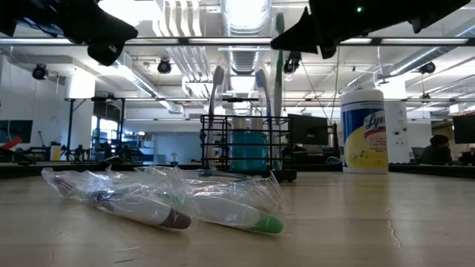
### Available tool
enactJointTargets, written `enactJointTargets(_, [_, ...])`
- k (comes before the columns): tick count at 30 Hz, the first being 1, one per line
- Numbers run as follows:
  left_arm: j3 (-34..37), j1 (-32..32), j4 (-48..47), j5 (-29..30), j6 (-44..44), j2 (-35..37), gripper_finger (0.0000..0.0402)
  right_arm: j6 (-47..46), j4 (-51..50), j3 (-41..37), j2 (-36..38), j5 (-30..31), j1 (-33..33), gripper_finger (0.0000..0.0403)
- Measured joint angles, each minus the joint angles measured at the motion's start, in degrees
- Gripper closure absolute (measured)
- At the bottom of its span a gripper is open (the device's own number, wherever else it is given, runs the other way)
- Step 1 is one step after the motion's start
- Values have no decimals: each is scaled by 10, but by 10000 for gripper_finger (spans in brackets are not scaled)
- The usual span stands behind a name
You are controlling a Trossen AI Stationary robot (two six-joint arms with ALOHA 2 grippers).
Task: Pick & Place toothbrushing station
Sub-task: Put the bottom green toothbrush into the black wire organizer, then put the top blue toothbrush into the black wire organizer
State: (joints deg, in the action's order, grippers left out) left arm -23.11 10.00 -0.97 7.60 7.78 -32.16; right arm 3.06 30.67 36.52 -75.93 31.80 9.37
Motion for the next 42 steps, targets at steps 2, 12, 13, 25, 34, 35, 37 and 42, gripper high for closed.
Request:
enactJointTargets(2, [0,0,1,0,3,0,363,1,0,6,-14,2,0,390])
enactJointTargets(12, [0,0,1,0,13,-2,367,-9,-2,29,-86,14,-3,390])
enactJointTargets(13, [0,0,1,0,14,-2,367,-13,-3,30,-92,15,-4,390])
enactJointTargets(25, [0,0,0,3,14,1,365,-46,-9,36,-109,-2,-7,337])
enactJointTargets(34, [0,0,-52,21,-2,2,369,-40,-34,72,-105,-4,-7,244])
enactJointTargets(35, [0,0,-61,26,-2,0,369,-39,-39,77,-104,-4,-7,236])
enactJointTargets(37, [2,0,-69,30,9,-4,368,-39,-47,87,-102,-3,-7,223])
enactJointTargets(42, [25,1,-80,16,40,-24,337,-25,-67,109,-95,-3,-6,211])
